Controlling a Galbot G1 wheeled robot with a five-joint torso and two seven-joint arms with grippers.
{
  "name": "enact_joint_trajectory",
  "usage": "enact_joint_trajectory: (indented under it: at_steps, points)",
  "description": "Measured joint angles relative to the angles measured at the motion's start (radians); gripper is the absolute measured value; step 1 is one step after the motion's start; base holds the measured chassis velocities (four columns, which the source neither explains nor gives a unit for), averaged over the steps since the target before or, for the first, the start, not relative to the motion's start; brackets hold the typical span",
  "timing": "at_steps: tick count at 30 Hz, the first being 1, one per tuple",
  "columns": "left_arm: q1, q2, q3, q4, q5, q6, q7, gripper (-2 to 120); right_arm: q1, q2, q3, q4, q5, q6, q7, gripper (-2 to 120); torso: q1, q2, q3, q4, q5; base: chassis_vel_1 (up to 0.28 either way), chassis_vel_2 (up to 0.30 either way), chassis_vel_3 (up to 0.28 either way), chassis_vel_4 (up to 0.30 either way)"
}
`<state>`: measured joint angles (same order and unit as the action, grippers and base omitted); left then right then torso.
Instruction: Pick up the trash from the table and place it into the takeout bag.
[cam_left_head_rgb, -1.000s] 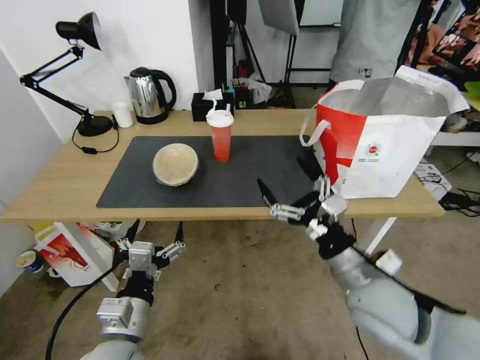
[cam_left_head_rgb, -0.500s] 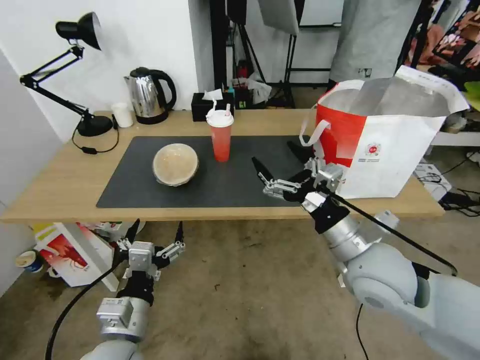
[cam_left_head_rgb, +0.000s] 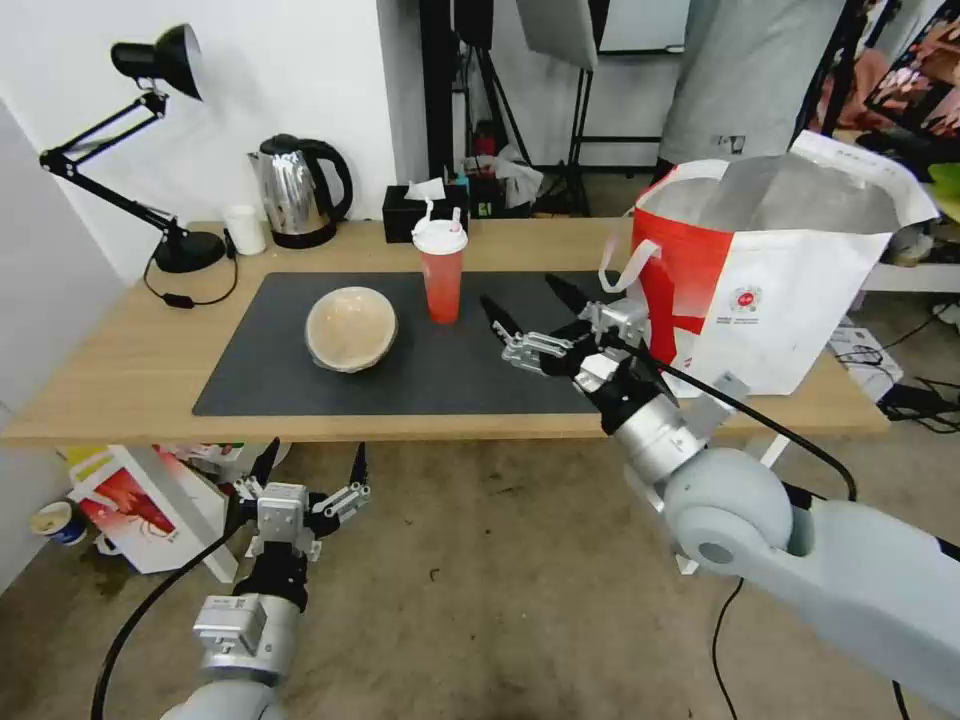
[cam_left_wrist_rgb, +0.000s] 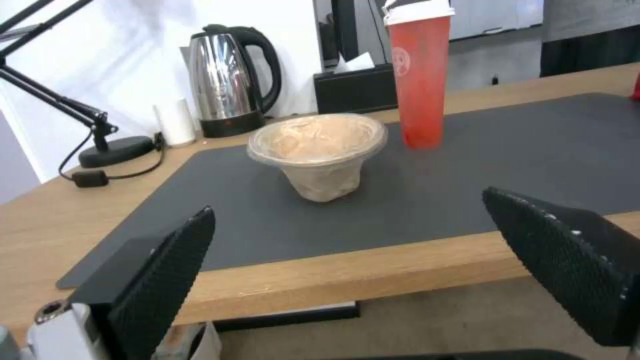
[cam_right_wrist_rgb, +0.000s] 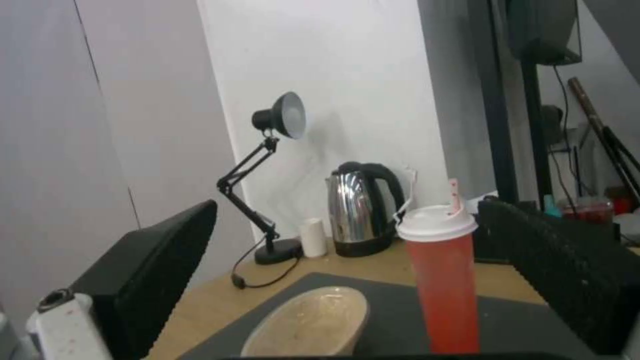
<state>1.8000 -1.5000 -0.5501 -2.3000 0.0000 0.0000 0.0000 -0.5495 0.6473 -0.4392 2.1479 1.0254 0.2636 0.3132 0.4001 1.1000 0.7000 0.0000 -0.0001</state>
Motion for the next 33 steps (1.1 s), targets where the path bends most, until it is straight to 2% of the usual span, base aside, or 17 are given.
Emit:
enact_joint_trajectory:
  at_steps: [14, 33]
  points:
    - [0.000, 0.000, 0.000, 0.000, 0.000, 0.000, 0.000, 100, 0.091, 0.088, -0.101, -0.119, 0.013, -0.004, 0.001, 100, 0.000, 0.000, 0.000, 0.0000, 0.0000, 0.000, 0.000, 0.000, 0.000]
    - [0.000, 0.000, 0.000, 0.000, 0.000, 0.000, 0.000, 100, 0.126, 0.130, -0.122, -0.215, 0.007, -0.005, -0.018, 100, 0.000, 0.000, 0.000, -0.0001, 0.0001, 0.000, 0.000, 0.000, 0.000]
